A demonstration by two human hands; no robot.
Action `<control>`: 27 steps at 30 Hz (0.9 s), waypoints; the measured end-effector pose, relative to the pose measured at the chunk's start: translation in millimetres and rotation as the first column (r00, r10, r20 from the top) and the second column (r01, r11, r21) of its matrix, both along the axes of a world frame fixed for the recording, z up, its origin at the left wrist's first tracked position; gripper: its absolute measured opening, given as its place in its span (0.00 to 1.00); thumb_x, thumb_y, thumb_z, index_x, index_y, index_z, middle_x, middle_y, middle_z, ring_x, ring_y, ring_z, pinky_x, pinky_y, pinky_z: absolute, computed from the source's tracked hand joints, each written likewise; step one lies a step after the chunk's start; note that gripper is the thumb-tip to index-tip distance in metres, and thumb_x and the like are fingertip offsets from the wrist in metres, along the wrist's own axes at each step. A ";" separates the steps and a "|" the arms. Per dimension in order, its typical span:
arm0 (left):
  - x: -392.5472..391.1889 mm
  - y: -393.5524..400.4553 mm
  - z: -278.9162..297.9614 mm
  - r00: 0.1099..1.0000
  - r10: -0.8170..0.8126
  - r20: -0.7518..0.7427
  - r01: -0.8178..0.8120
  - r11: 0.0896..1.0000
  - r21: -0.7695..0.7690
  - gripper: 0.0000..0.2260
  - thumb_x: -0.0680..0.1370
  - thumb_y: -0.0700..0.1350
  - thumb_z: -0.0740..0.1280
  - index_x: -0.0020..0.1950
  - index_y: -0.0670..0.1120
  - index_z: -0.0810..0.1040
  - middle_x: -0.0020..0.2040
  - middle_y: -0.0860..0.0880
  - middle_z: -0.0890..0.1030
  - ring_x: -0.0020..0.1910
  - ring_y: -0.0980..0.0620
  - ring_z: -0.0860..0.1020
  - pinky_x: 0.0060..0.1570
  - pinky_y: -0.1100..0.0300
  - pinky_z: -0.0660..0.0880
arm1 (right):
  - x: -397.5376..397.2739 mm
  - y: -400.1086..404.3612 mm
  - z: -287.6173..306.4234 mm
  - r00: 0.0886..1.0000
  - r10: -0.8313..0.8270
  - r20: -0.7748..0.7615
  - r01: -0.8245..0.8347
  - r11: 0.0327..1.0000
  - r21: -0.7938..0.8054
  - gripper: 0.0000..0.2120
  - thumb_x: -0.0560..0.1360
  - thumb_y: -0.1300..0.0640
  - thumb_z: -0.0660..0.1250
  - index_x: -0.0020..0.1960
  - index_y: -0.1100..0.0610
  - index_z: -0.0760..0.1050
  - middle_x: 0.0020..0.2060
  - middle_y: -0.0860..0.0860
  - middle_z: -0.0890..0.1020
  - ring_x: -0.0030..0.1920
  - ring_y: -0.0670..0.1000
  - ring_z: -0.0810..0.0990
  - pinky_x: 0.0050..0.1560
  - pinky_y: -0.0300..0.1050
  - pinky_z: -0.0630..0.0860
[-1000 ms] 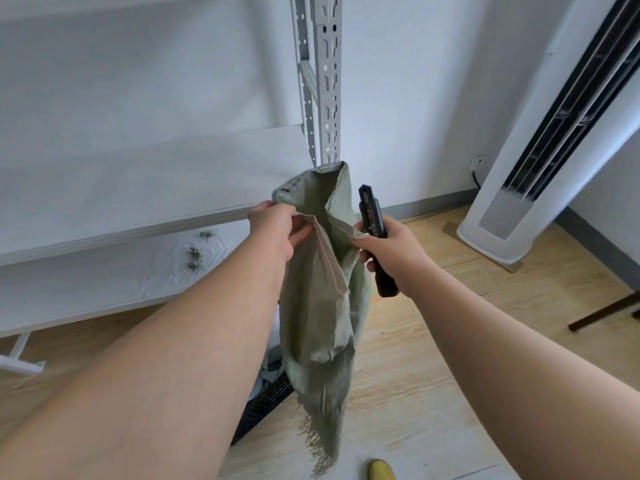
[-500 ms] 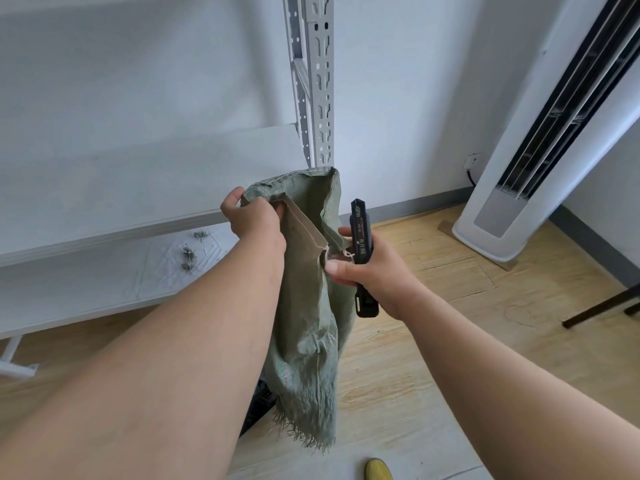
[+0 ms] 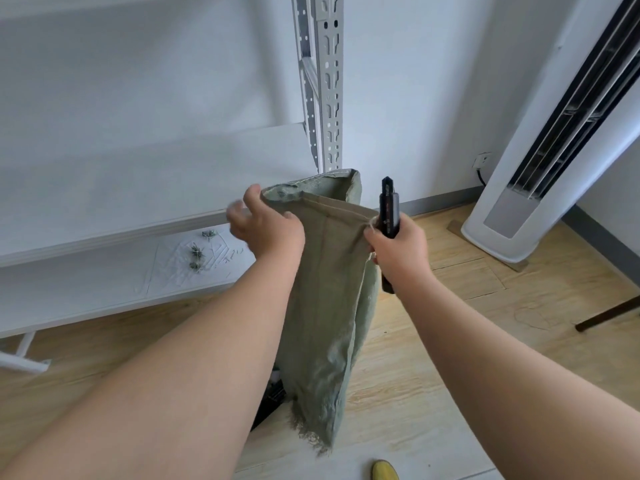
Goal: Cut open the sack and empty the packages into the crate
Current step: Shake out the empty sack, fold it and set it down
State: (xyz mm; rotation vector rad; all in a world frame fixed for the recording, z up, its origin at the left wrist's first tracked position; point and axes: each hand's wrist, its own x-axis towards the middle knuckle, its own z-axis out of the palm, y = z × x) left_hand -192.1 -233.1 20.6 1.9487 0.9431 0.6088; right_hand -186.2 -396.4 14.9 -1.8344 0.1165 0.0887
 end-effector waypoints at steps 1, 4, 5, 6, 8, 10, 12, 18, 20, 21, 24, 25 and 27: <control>-3.4 -1.0 0.0 0.997 -0.076 -0.009 0.075 0.956 0.284 0.28 0.72 0.34 0.64 0.70 0.53 0.67 0.74 0.45 0.58 0.70 0.43 0.64 0.64 0.51 0.68 | 3.1 -2.3 1.7 0.999 0.044 0.019 -0.044 0.999 -0.020 0.03 0.74 0.60 0.67 0.42 0.54 0.74 0.36 0.55 0.78 0.34 0.53 0.74 0.40 0.50 0.76; -5.0 -13.4 9.4 0.808 -0.544 -0.226 0.556 0.581 0.594 0.33 0.68 0.34 0.64 0.72 0.54 0.66 0.74 0.48 0.64 0.74 0.46 0.59 0.72 0.48 0.56 | 12.3 -6.8 9.3 0.975 0.214 0.060 -0.203 0.967 -0.157 0.07 0.73 0.61 0.66 0.43 0.50 0.73 0.35 0.52 0.78 0.35 0.53 0.75 0.42 0.50 0.75; -3.2 -18.7 12.2 0.704 -0.620 -0.347 0.691 0.484 0.536 0.31 0.70 0.36 0.65 0.71 0.54 0.67 0.72 0.50 0.68 0.74 0.48 0.59 0.74 0.47 0.52 | 14.4 -7.0 11.5 0.965 0.250 0.074 -0.232 0.953 -0.194 0.08 0.73 0.62 0.66 0.46 0.50 0.74 0.35 0.50 0.78 0.36 0.52 0.75 0.43 0.50 0.76; 0.2 -21.7 13.9 0.628 -0.654 -0.421 0.767 0.431 0.474 0.26 0.72 0.39 0.65 0.68 0.55 0.71 0.69 0.51 0.73 0.73 0.50 0.62 0.74 0.47 0.48 | 15.6 -7.2 13.5 0.961 0.260 0.090 -0.240 0.952 -0.188 0.09 0.73 0.63 0.66 0.48 0.50 0.75 0.35 0.49 0.78 0.36 0.51 0.76 0.42 0.49 0.76; 8.5 -22.8 19.1 0.643 -0.615 -0.457 0.759 0.427 0.492 0.11 0.75 0.44 0.66 0.55 0.54 0.76 0.56 0.51 0.80 0.66 0.49 0.71 0.74 0.47 0.47 | 15.6 -8.7 16.3 0.975 0.199 0.095 -0.198 0.980 -0.015 0.09 0.73 0.63 0.68 0.51 0.52 0.77 0.37 0.50 0.79 0.34 0.49 0.76 0.38 0.45 0.77; 11.7 -19.0 19.5 0.764 -0.551 -0.336 0.634 0.541 0.553 0.03 0.76 0.46 0.67 0.49 0.52 0.77 0.49 0.50 0.82 0.57 0.47 0.77 0.71 0.48 0.55 | 12.3 -13.8 14.2 0.996 0.079 0.050 -0.088 0.972 0.220 0.08 0.74 0.58 0.71 0.52 0.54 0.78 0.39 0.49 0.80 0.34 0.46 0.77 0.33 0.39 0.77; 11.6 -14.0 16.5 0.863 -0.493 -0.113 0.461 0.674 0.578 0.07 0.76 0.45 0.68 0.52 0.48 0.80 0.48 0.48 0.83 0.52 0.44 0.78 0.62 0.49 0.68 | 8.1 -20.7 3.1 0.999 0.004 -0.039 0.007 0.959 0.284 0.08 0.73 0.57 0.72 0.52 0.55 0.78 0.40 0.49 0.81 0.34 0.45 0.77 0.33 0.37 0.77; 5.9 -31.8 19.0 0.861 -0.474 0.183 0.345 0.810 0.474 0.07 0.76 0.42 0.68 0.52 0.44 0.81 0.47 0.47 0.82 0.47 0.51 0.78 0.52 0.59 0.73 | 1.3 -22.0 -34.1 0.990 0.037 -0.136 -0.037 0.999 0.004 0.14 0.68 0.52 0.76 0.51 0.49 0.77 0.42 0.44 0.80 0.37 0.47 0.79 0.41 0.44 0.77; 6.4 -36.0 18.9 0.855 -0.514 0.067 0.416 0.758 0.503 0.06 0.76 0.44 0.69 0.51 0.44 0.81 0.45 0.48 0.80 0.46 0.50 0.77 0.50 0.58 0.73 | 7.0 -24.6 -35.8 0.987 -0.048 -0.156 0.049 0.999 0.001 0.07 0.71 0.55 0.74 0.47 0.52 0.79 0.38 0.48 0.80 0.34 0.48 0.78 0.40 0.46 0.78; 6.6 -34.2 15.2 0.851 -0.525 -0.021 0.472 0.744 0.473 0.06 0.76 0.45 0.69 0.51 0.45 0.81 0.46 0.48 0.80 0.47 0.49 0.77 0.49 0.56 0.73 | 10.2 -26.4 -36.1 0.984 -0.075 -0.160 0.074 0.997 -0.012 0.05 0.71 0.56 0.73 0.46 0.54 0.79 0.36 0.50 0.81 0.33 0.49 0.77 0.40 0.48 0.79; 5.0 -28.8 9.6 0.858 -0.512 -0.040 0.485 0.782 0.391 0.04 0.75 0.44 0.70 0.49 0.48 0.80 0.45 0.51 0.80 0.47 0.49 0.78 0.48 0.57 0.73 | 16.1 -30.9 -37.0 0.986 -0.035 -0.161 0.038 0.999 0.015 0.04 0.72 0.57 0.72 0.46 0.56 0.80 0.33 0.50 0.82 0.29 0.46 0.79 0.32 0.42 0.78; 3.7 -29.6 10.1 0.859 -0.511 -0.045 0.487 0.784 0.384 0.04 0.74 0.44 0.71 0.48 0.48 0.80 0.44 0.52 0.79 0.47 0.50 0.77 0.47 0.58 0.72 | 14.8 -29.3 -38.3 0.986 0.003 -0.170 0.004 0.999 0.042 0.05 0.72 0.57 0.72 0.46 0.56 0.80 0.33 0.50 0.82 0.28 0.45 0.80 0.29 0.38 0.77; 2.9 -32.4 11.3 0.848 -0.522 -0.089 0.519 0.784 0.340 0.03 0.74 0.45 0.71 0.46 0.50 0.79 0.44 0.53 0.80 0.46 0.51 0.77 0.45 0.61 0.70 | 9.3 -23.5 -42.0 0.982 0.057 -0.182 -0.038 0.994 0.107 0.06 0.72 0.59 0.72 0.49 0.56 0.80 0.34 0.51 0.82 0.29 0.45 0.80 0.28 0.35 0.76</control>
